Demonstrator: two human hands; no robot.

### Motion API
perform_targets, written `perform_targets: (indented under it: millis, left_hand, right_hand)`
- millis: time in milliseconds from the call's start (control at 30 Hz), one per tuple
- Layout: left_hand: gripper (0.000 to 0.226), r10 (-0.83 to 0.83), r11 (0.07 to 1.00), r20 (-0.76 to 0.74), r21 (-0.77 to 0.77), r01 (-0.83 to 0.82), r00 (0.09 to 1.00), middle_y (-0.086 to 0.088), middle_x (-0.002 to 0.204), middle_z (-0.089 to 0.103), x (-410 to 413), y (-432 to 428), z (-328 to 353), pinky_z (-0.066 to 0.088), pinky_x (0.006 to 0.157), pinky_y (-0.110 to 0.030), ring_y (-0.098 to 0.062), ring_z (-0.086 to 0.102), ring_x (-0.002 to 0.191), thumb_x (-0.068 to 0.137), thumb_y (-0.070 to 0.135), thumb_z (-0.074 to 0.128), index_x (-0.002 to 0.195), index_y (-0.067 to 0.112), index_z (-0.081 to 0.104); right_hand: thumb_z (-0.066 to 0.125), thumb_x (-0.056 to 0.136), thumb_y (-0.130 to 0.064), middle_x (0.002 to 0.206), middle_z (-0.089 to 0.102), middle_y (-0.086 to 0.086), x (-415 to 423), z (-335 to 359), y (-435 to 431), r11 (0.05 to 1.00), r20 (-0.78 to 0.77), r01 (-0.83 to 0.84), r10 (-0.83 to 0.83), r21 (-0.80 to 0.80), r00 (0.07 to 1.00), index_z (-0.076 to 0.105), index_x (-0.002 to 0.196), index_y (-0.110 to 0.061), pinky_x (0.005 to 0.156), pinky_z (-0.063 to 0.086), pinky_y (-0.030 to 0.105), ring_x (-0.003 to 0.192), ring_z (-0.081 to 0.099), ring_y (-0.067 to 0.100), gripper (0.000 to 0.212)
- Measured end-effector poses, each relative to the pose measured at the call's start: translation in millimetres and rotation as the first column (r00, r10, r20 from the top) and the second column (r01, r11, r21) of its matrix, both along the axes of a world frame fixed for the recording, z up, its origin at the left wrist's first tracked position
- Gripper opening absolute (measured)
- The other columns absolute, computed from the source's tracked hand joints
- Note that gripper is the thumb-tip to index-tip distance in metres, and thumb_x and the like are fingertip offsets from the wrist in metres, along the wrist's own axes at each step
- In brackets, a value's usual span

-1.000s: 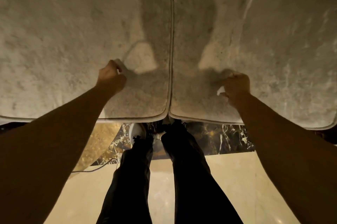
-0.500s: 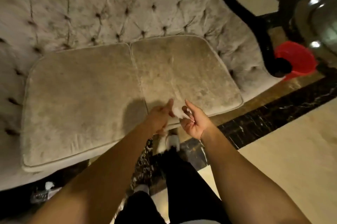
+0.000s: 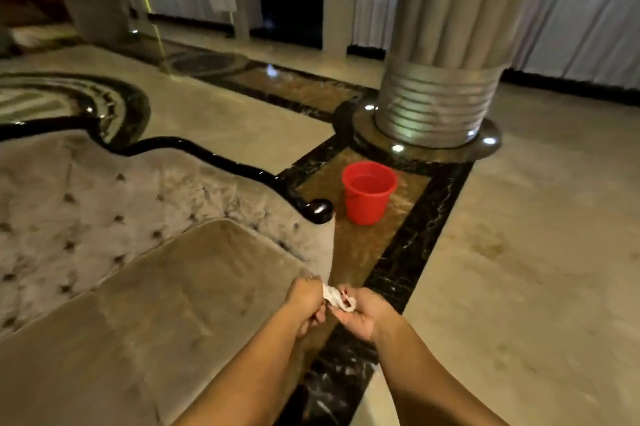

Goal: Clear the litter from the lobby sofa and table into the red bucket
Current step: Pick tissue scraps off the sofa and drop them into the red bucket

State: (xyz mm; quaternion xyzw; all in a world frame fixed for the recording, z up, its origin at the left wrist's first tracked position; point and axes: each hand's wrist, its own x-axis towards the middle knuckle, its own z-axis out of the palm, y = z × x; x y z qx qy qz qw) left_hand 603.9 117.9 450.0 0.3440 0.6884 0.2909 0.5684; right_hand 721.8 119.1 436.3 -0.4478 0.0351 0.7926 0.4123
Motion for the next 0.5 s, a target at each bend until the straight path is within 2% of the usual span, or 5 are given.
perform_targets:
  millis: [67, 100, 167, 233, 500]
  left_hand:
    - [0.037, -0.040, 0.999, 0.065, 0.015, 0.039, 0.997, -0.015, 0.053, 0.043, 123.3, 39.8, 15.2, 0.024, 0.039, -0.017, -0.016, 0.034, 0.028, 0.099, 0.016, 0.032, 0.068, 0.005, 0.048]
    - [0.038, -0.022, 1.000, 0.093, 0.016, 0.021, 0.995, -0.012, 0.053, 0.041, 144.4, 48.9, 21.3, 0.023, 0.036, -0.014, -0.014, 0.032, 0.025, 0.100, 0.018, 0.031, 0.066, 0.008, 0.045]
    - [0.036, -0.075, 0.997, 0.160, 0.047, 0.068, 0.984, -0.006, 0.052, 0.038, 196.4, 68.8, 38.5, 0.019, 0.032, -0.011, -0.009, 0.028, 0.024, 0.101, 0.022, 0.031, 0.069, 0.013, 0.044]
    - [0.033, -0.100, 0.993, 0.178, 0.076, 0.088, 0.979, -0.003, 0.051, 0.038, 224.0, 80.9, 50.0, 0.019, 0.031, -0.015, -0.008, 0.028, 0.029, 0.101, 0.027, 0.035, 0.074, 0.013, 0.047]
    - [0.037, -0.211, 0.973, 0.105, 0.117, 0.198, 0.972, 0.002, 0.047, 0.040, 349.7, 222.1, 49.0, 0.021, 0.033, -0.019, -0.009, 0.030, 0.032, 0.098, 0.033, 0.041, 0.069, 0.013, 0.048]
  right_hand:
    - [0.028, 0.103, -0.004, 0.087, 0.058, 0.028, 115.9, 6.5, 27.7, 0.994, -0.041, 0.079, -0.076, 0.069, 0.996, 0.052, 0.090, 0.007, 0.072, 0.058, 0.042, 0.075, 0.058, 0.034, 0.029]
    - [0.028, 0.102, -0.002, 0.075, 0.060, 0.026, 140.9, 12.1, 32.0, 0.993, -0.050, 0.078, -0.074, 0.085, 0.996, 0.052, 0.087, 0.007, 0.054, 0.058, 0.033, 0.060, 0.060, 0.031, 0.030]
    - [0.030, 0.100, -0.003, 0.050, 0.055, 0.014, 201.4, 33.8, 40.9, 0.996, -0.014, 0.077, -0.076, 0.040, 0.997, 0.050, 0.078, 0.001, 0.024, 0.032, 0.017, 0.029, 0.047, 0.016, 0.031]
    - [0.033, 0.101, -0.011, 0.039, 0.046, 0.003, 231.6, 47.6, 47.3, 0.997, -0.001, 0.036, -0.036, 0.066, 0.999, 0.050, 0.073, -0.007, 0.022, 0.018, 0.017, 0.021, 0.033, 0.011, 0.033]
    - [0.029, 0.105, -0.026, 0.036, 0.033, -0.001, 357.1, 53.9, 187.5, 0.993, 0.098, 0.064, -0.074, 0.100, 0.992, 0.044, 0.071, -0.010, 0.026, 0.018, 0.015, 0.023, 0.028, 0.010, 0.041]
